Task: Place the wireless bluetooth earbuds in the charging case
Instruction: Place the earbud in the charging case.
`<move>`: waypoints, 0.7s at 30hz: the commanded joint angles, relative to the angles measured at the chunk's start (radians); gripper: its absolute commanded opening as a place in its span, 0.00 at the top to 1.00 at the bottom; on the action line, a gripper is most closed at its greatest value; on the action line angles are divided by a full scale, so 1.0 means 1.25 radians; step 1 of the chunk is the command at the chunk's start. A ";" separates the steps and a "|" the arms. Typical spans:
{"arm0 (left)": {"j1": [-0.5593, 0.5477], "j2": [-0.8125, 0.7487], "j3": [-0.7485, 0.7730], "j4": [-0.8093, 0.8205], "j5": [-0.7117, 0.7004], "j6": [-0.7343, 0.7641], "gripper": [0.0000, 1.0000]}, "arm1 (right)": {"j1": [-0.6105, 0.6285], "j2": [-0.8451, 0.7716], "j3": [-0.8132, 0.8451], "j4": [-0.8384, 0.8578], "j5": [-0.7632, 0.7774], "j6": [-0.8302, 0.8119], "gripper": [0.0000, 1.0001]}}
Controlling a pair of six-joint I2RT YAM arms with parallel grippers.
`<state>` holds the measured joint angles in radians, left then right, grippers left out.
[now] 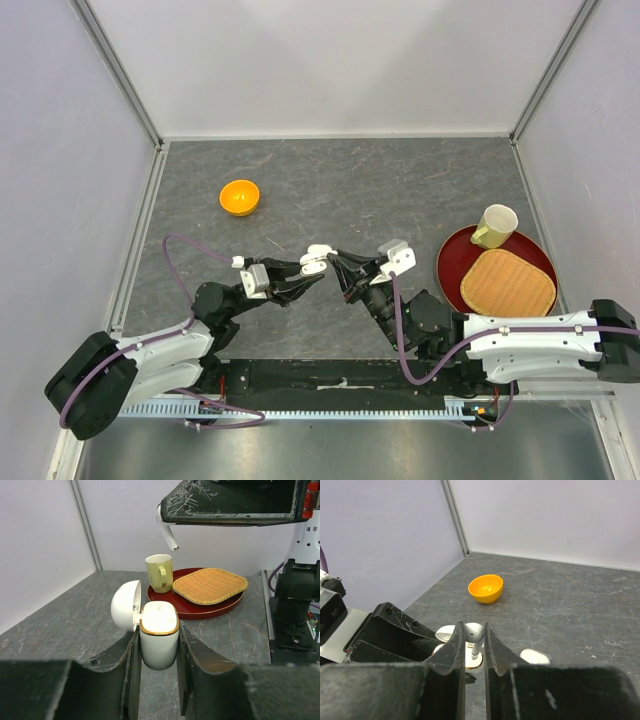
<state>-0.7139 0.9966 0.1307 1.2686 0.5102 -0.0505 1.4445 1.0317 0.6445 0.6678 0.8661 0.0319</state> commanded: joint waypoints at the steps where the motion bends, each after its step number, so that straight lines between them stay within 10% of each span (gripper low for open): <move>1: -0.002 -0.003 0.016 0.060 0.019 0.013 0.98 | 0.003 0.012 0.008 0.036 -0.045 -0.001 1.00; 21: -0.002 -0.029 0.012 0.061 0.025 -0.010 0.98 | 0.002 0.058 0.007 0.038 -0.066 0.009 1.00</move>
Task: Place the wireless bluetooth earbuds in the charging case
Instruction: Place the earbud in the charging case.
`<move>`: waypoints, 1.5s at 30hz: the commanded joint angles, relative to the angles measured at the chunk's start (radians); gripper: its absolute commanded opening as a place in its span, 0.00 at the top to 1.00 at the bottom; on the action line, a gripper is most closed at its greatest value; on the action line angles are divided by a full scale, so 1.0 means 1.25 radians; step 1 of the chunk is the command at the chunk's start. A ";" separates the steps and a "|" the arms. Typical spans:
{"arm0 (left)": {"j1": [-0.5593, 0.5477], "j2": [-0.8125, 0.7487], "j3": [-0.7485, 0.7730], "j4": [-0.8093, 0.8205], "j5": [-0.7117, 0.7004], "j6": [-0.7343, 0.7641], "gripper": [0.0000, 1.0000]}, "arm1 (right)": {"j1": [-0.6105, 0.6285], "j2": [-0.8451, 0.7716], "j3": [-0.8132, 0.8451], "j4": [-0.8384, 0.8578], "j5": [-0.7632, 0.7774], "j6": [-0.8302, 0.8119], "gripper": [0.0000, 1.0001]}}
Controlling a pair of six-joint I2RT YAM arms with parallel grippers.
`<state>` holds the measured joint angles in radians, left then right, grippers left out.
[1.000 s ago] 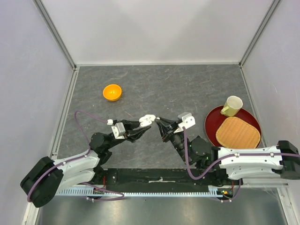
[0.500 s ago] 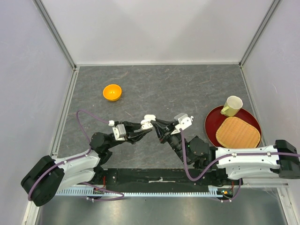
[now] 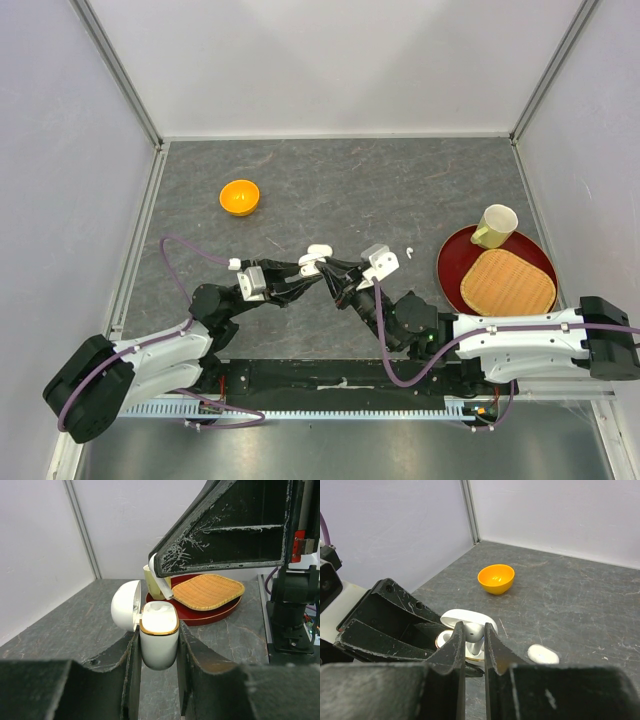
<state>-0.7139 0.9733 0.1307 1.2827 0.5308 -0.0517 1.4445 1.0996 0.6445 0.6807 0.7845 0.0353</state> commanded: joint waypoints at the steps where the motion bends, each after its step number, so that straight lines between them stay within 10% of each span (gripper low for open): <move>1: -0.001 -0.010 0.012 0.051 0.009 -0.010 0.98 | 0.003 0.005 0.007 0.027 -0.001 0.002 1.00; 45: -0.002 -0.029 0.012 0.073 -0.027 -0.059 0.98 | 0.002 0.012 0.000 -0.049 -0.081 -0.096 1.00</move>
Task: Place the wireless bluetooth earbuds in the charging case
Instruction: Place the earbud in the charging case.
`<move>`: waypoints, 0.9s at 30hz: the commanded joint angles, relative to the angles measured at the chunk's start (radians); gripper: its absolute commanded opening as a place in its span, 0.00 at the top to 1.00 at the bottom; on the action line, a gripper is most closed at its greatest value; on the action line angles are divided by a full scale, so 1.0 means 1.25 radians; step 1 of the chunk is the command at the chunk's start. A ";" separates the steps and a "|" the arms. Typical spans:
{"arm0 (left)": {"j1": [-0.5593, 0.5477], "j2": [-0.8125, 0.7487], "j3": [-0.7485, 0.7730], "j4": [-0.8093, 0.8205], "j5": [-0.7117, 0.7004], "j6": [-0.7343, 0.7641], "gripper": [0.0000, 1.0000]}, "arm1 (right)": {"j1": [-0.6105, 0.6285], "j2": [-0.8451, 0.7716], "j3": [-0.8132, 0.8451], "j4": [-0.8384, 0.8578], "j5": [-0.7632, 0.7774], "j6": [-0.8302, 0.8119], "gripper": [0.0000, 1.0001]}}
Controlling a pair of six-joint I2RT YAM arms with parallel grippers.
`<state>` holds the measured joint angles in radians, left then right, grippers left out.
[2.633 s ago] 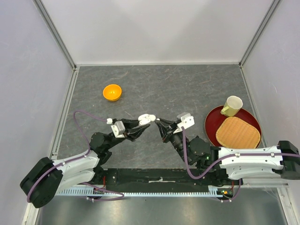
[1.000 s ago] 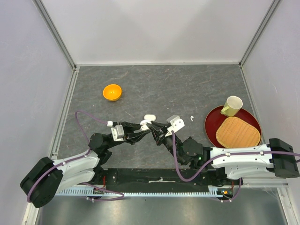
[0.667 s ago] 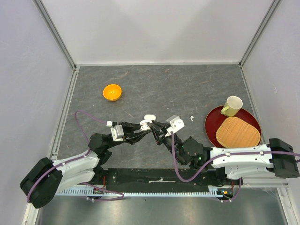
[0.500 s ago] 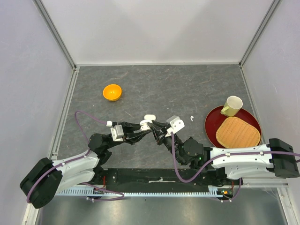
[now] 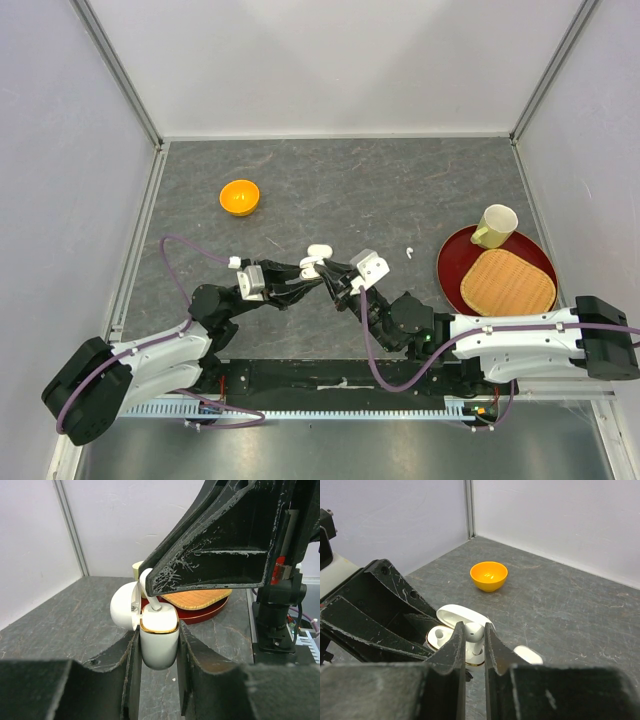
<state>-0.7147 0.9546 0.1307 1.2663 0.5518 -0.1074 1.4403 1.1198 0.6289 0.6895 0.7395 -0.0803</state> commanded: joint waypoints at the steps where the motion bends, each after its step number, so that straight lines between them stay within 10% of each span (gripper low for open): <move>1: -0.001 -0.015 0.011 0.088 -0.047 -0.015 0.98 | 0.005 -0.005 0.012 -0.056 -0.044 -0.008 1.00; 27: 0.000 -0.020 0.003 0.088 -0.081 -0.002 0.98 | 0.006 -0.012 0.005 -0.056 -0.010 -0.057 1.00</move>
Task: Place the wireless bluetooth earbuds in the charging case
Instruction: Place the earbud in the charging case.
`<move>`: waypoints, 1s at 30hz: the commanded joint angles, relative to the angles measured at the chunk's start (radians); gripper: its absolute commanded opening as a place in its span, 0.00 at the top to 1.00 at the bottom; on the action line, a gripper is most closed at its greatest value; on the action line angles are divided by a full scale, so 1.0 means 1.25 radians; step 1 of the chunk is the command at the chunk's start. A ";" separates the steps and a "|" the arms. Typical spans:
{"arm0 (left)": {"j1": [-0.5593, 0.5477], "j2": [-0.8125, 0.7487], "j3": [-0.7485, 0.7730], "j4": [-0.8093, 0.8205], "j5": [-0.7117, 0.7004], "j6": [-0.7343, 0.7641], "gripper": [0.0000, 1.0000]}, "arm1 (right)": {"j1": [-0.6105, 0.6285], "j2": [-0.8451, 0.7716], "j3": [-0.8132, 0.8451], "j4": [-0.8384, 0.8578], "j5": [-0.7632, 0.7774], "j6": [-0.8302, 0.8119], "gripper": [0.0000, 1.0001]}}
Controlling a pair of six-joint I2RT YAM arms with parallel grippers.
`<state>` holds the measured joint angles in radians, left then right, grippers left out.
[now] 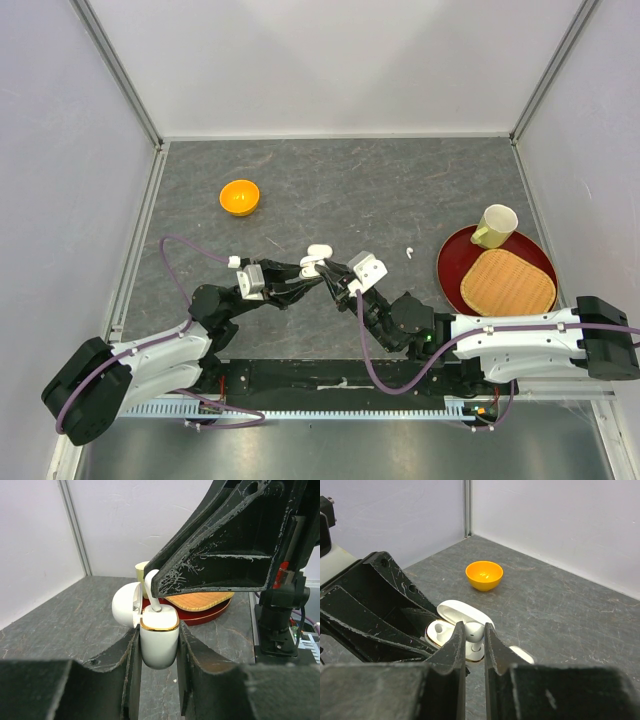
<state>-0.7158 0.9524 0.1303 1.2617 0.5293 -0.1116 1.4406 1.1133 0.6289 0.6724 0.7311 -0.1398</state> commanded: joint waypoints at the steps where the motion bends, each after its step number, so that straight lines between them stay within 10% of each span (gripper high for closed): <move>1: 0.000 -0.017 0.004 0.091 -0.066 0.001 0.98 | 0.005 -0.008 0.006 -0.045 -0.004 -0.008 1.00; 30: 0.001 -0.021 -0.005 0.090 -0.086 -0.006 0.98 | 0.005 0.006 0.057 -0.146 0.021 0.079 0.74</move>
<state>-0.7204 0.9421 0.1139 1.2621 0.4862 -0.1120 1.4399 1.1137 0.6666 0.5526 0.7425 -0.0708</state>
